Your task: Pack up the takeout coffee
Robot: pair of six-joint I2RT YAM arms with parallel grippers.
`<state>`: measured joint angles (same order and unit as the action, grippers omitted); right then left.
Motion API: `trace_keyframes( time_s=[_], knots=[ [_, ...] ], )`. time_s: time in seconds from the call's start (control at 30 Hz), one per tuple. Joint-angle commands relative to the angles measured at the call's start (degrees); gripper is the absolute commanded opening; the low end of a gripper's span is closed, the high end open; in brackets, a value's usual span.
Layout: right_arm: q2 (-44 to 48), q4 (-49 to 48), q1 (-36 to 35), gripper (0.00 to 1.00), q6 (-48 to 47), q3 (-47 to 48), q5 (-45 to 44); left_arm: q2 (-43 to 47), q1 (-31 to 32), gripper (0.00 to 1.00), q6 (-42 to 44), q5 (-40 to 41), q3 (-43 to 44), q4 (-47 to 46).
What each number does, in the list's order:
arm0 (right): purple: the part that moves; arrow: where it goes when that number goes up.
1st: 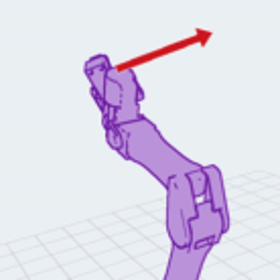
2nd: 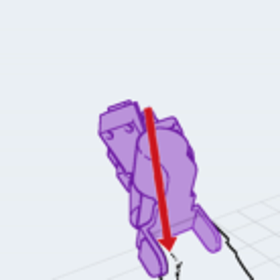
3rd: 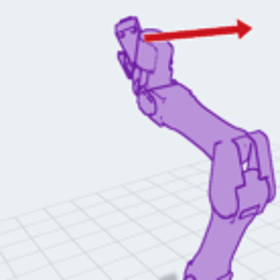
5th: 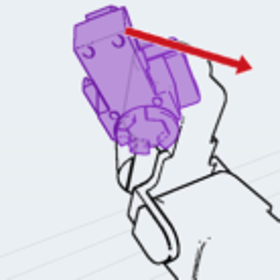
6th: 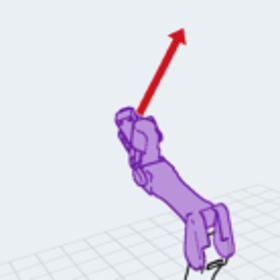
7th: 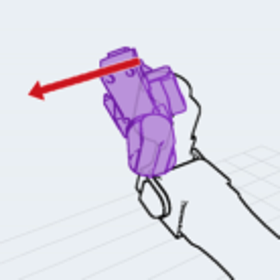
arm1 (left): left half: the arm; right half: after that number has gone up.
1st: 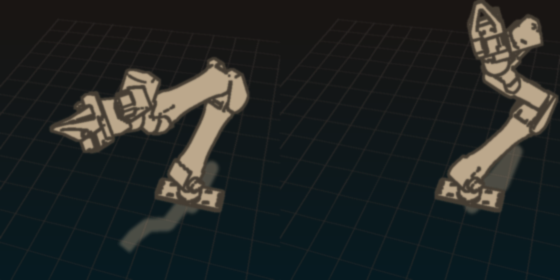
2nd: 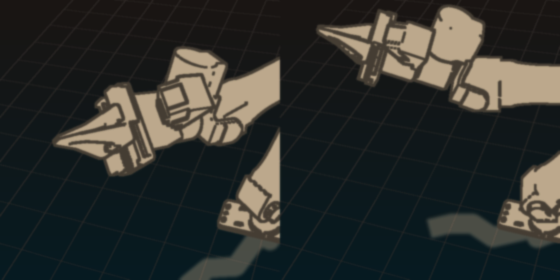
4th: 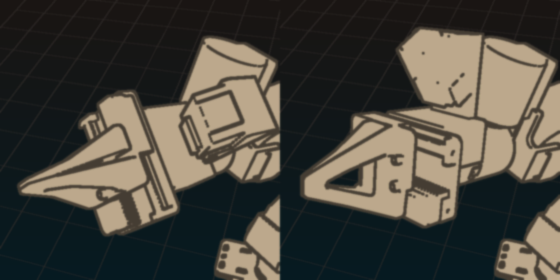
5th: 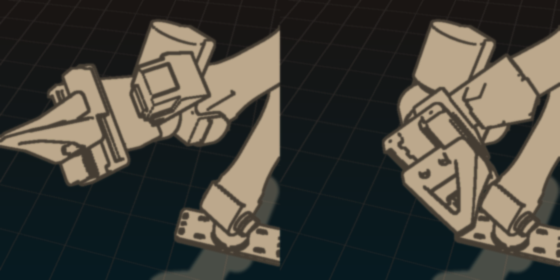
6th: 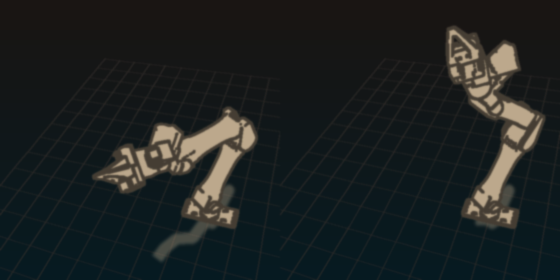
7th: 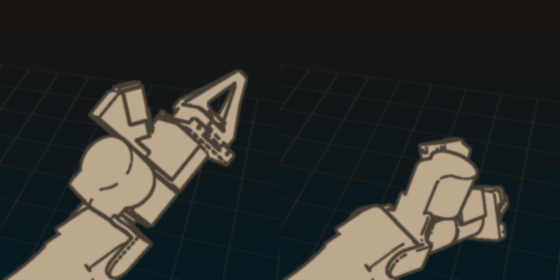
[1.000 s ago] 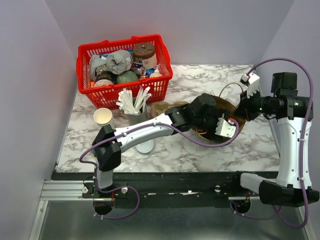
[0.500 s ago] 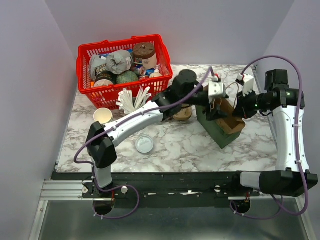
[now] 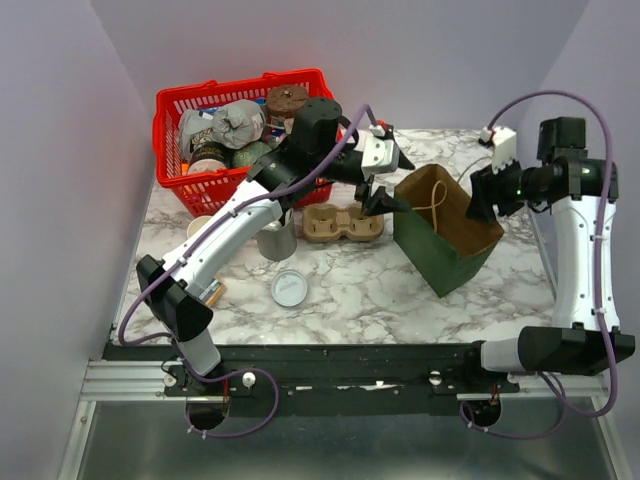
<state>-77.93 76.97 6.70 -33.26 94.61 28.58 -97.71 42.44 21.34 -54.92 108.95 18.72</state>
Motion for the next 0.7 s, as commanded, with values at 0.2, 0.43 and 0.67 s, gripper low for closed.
trace_keyframes(
  time_s=[0.2, 0.43, 0.67],
  knots=[
    [3.1, 10.5, -0.2, 0.78, 0.8, 17.1, -7.2, 4.8, 0.5, 0.87, 2.3, 4.8, -13.0, 0.0],
    [8.5, 10.5, -0.3, 0.75, -1.2, 1.7, 2.8, 5.4, 0.5, 0.87, -3.9, 6.8, -15.7, -4.8],
    [5.1, 9.4, -0.5, 0.75, -4.2, 1.1, 6.7, 8.4, -0.2, 0.87, -2.7, 9.1, -19.5, -4.1]
  ],
)
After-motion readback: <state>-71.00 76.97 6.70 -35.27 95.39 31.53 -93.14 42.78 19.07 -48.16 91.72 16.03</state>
